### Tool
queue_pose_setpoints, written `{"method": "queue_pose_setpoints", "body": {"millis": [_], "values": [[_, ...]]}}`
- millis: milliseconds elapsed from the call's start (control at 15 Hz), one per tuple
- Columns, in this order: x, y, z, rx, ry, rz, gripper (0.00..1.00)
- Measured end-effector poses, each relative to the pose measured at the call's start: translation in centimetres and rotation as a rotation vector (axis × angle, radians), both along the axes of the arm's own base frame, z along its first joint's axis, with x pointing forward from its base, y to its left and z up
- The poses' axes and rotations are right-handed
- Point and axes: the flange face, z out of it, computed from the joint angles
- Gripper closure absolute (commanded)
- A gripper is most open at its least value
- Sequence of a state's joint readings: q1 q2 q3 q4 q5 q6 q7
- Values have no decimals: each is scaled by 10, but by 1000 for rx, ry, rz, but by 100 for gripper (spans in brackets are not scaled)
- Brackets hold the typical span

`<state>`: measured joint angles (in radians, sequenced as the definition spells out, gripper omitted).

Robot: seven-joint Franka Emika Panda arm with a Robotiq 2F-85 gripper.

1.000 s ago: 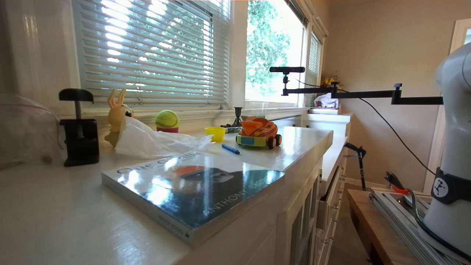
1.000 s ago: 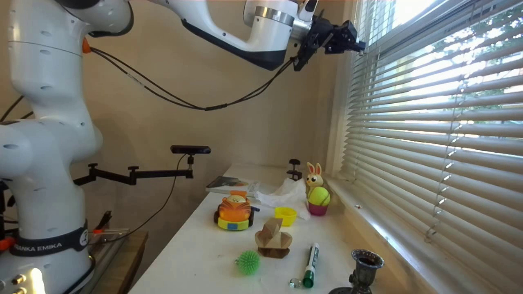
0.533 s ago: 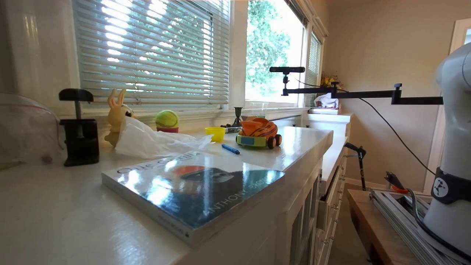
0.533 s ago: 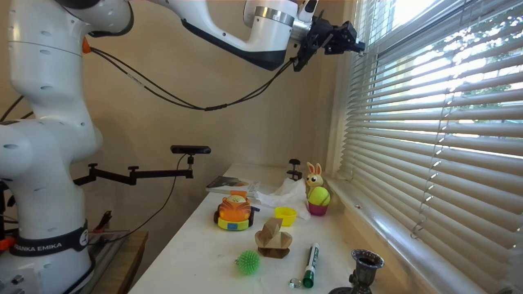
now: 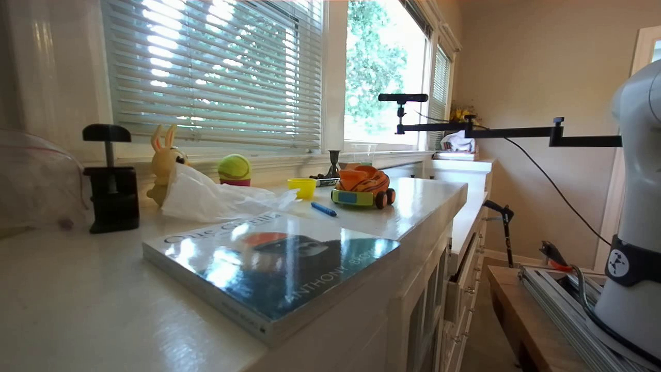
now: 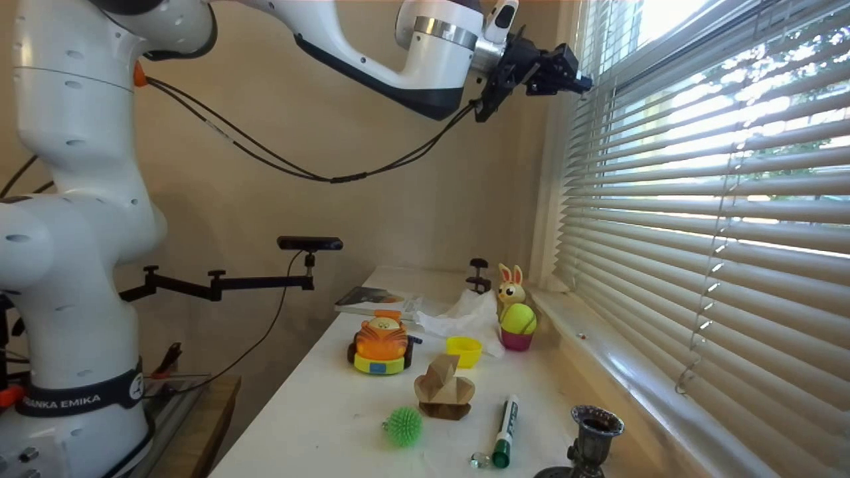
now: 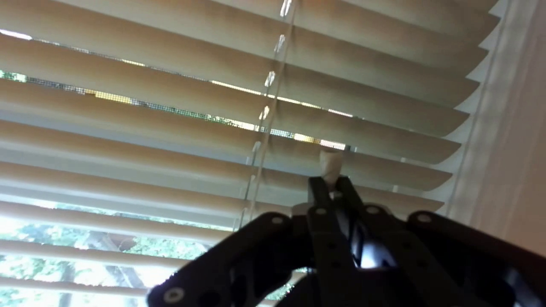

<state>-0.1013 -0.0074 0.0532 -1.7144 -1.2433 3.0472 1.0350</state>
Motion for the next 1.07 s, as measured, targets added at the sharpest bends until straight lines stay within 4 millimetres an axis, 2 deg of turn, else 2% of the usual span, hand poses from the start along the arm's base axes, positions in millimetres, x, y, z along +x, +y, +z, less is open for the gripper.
{"method": "queue_pose_setpoints", "body": {"millis": [667,800,1067], "values": [[0,1,-5,1,10,1,3],[0,1,-4,1,9,1,0],[0,1,-3,1,5,3,0]]}}
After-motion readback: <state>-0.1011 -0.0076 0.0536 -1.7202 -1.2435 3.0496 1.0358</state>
